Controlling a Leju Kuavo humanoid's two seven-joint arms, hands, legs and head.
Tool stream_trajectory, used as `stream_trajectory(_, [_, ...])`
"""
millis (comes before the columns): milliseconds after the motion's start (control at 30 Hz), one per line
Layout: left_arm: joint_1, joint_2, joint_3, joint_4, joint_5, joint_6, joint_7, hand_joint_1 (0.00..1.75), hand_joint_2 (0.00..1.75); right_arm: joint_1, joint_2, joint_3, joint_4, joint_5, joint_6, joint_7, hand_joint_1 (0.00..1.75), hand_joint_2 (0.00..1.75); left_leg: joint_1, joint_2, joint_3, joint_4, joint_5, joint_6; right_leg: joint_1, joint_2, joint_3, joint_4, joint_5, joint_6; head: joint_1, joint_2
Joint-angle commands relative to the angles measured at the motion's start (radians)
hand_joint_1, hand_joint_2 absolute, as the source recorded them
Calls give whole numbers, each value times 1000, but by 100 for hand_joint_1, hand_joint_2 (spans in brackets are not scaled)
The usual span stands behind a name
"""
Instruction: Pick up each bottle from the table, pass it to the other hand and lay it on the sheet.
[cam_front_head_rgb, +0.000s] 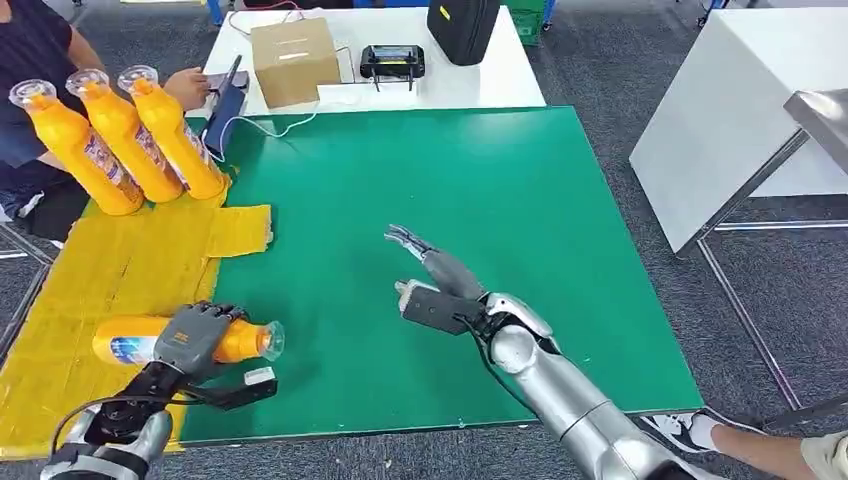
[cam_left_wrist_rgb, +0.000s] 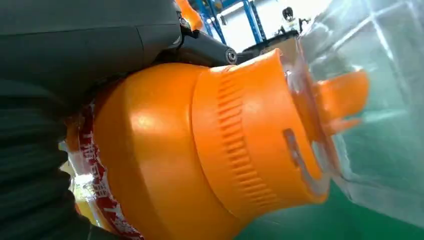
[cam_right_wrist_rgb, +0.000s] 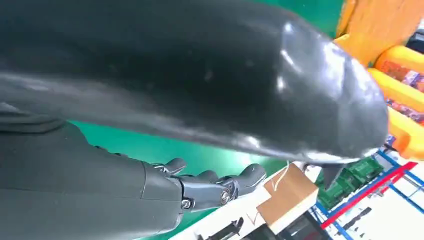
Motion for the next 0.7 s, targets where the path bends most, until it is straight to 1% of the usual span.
stream_trajectory(33, [-51, 120, -86, 238, 12, -26, -10, 0, 0, -79, 18, 44, 111, -17, 21, -19, 0, 0, 0, 2, 7, -1, -1, -1, -1, 11, 5, 0, 0, -2, 0, 0])
stream_trajectory(67, [-48, 113, -76, 239, 16, -7, -12, 0, 0, -80, 18, 46, 112, -18, 20, -19, 0, 0, 0, 2, 9, -2, -1, -1, -1, 13, 6, 0, 0, -3, -1, 0])
stream_trajectory(100, [-44, 114, -81, 238, 6, -1, -18, 0, 0, -82, 19, 49, 114, -21, 22, -19, 0, 0, 0, 2, 7, -1, -1, -1, -1, 10, 5, 0, 0, -2, 0, 0])
stream_trajectory(133, [-44, 114, -81, 238, 6, -1, -18, 0, 0, -82, 19, 49, 114, -21, 22, -19, 0, 0, 0, 2, 8, -1, -1, -1, -1, 11, 5, 0, 0, -2, 0, 0])
stream_trajectory(167, [-39, 113, -83, 232, -5, 11, -4, 0, 0, -82, 20, 50, 115, -21, 23, -19, 0, 0, 0, 1, 8, -2, 0, -1, -1, 8, 5, 0, 0, -2, 0, 0])
stream_trajectory(233, [-27, 103, -76, 219, -10, 15, 1, 0, 0, -83, 22, 55, 119, -22, 22, -20, 0, 0, 1, 1, 9, -2, -1, -2, 0, 14, 5, 0, 0, -3, 0, 0])
stream_trajectory(267, [-23, 101, -75, 213, -10, 18, 0, 0, 0, -84, 22, 57, 120, -22, 22, -20, 0, 0, 0, 1, 8, -2, 0, -2, -1, 7, 5, 0, 0, -2, 0, 0])
stream_trajectory(300, [-17, 95, -66, 204, 0, 22, -5, 0, 0, -84, 22, 60, 122, -24, 21, -20, 0, 0, 0, 0, 9, -2, 0, -2, -1, 9, 6, 0, 0, -2, 0, 0])
stream_trajectory(333, [-9, 95, -65, 190, -3, 38, -10, 0, 0, -84, 21, 62, 122, -25, 21, -20, 0, 0, 0, 1, 8, -2, 1, -2, -1, 7, 6, 1, 0, -2, 0, 0])
stream_trajectory(367, [-4, 94, -63, 182, -6, 45, -7, 0, 0, -84, 21, 62, 122, -25, 21, -21, 0, 0, 0, 1, 9, -2, 0, -2, -1, 11, 6, 0, 0, -2, 0, 0])
stream_trajectory(433, [17, 67, -38, 152, -26, 111, -2, 0, 0, -82, 21, 67, 120, -26, 18, -22, 0, 0, -1, 1, 8, -2, 1, -2, -1, 6, 6, 1, 0, -2, 0, 0])
stream_trajectory(467, [20, 64, -37, 145, -28, 110, 0, 0, 0, -81, 21, 68, 120, -26, 18, -22, 0, 0, -1, 0, 9, -2, 0, -2, -1, 9, 6, 1, -1, -2, 0, 0])
stream_trajectory(533, [20, 64, -37, 145, -28, 110, 0, 0, 0, -81, 21, 68, 120, -26, 18, -22, 0, 0, 0, 0, 8, -2, 1, -2, -1, 6, 6, 1, 0, -2, 0, 0])
stream_trajectory(567, [20, 64, -37, 145, -28, 110, 0, 0, 0, -81, 21, 68, 120, -26, 18, -22, 0, 0, 0, 0, 8, -1, 0, -2, -1, 9, 6, 1, -1, -2, 0, 0])
stream_trajectory(667, [20, 64, -37, 145, -28, 110, 0, 0, 0, -81, 21, 68, 120, -26, 18, -22, 0, 0, 0, -1, 7, -1, 1, -2, -1, 5, 5, 1, 0, -2, 0, 0])
stream_trajectory(700, [20, 59, -26, 143, -34, 131, 4, 0, 0, -81, 20, 69, 119, -26, 18, -22, 0, 0, 0, -1, 7, -1, 1, -2, -2, 5, 5, 1, 0, -2, 0, 0])
